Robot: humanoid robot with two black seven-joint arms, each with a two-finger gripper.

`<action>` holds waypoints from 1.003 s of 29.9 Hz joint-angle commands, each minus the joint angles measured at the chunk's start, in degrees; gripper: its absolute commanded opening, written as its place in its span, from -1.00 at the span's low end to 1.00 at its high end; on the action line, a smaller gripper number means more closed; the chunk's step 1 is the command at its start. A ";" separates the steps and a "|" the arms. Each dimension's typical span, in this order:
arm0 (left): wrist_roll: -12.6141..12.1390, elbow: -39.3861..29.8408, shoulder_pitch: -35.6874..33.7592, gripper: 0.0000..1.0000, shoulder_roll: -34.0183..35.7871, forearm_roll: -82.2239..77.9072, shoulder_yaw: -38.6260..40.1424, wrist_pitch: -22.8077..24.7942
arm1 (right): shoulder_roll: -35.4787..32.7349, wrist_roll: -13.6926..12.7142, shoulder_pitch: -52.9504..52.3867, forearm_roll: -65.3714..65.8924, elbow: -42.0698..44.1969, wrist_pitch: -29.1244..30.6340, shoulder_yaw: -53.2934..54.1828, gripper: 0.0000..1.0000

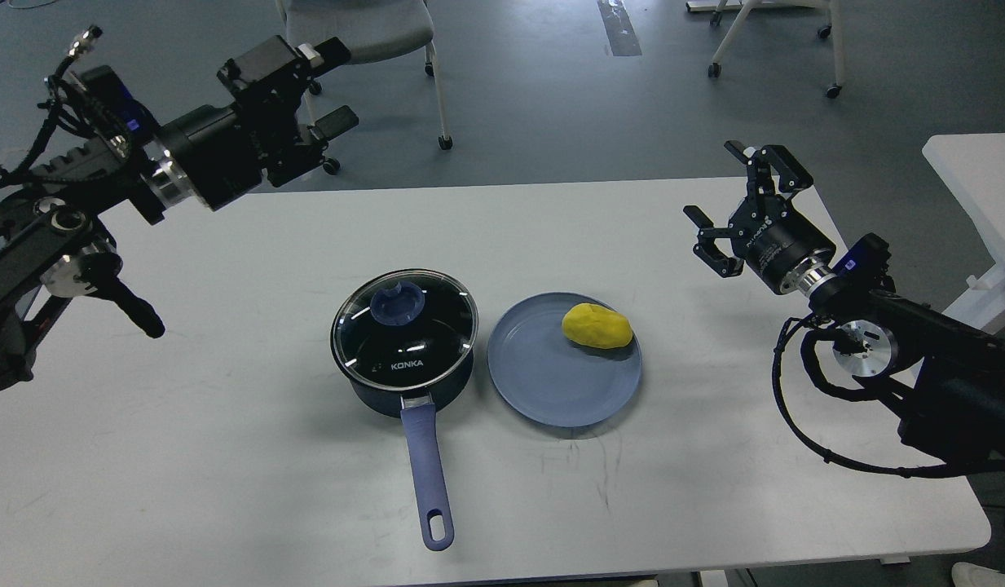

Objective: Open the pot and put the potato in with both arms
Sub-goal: 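Move the left gripper over the pot toward the blue lid knob, then grasp the blue knob of the glass lid with the left gripper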

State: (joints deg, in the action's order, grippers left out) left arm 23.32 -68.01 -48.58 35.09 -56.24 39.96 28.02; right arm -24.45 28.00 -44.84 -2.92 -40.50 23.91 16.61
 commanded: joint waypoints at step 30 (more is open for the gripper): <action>1.47 -1.16 -11.10 0.95 -1.78 -56.00 -28.00 -0.02 | -1.21 0.00 -0.25 0.02 -0.36 -0.01 0.44 1.00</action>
State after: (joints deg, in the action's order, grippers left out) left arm 24.81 -69.18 -59.94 33.18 -112.16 12.03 28.00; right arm -25.50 28.00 -45.16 -2.90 -40.78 23.91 17.04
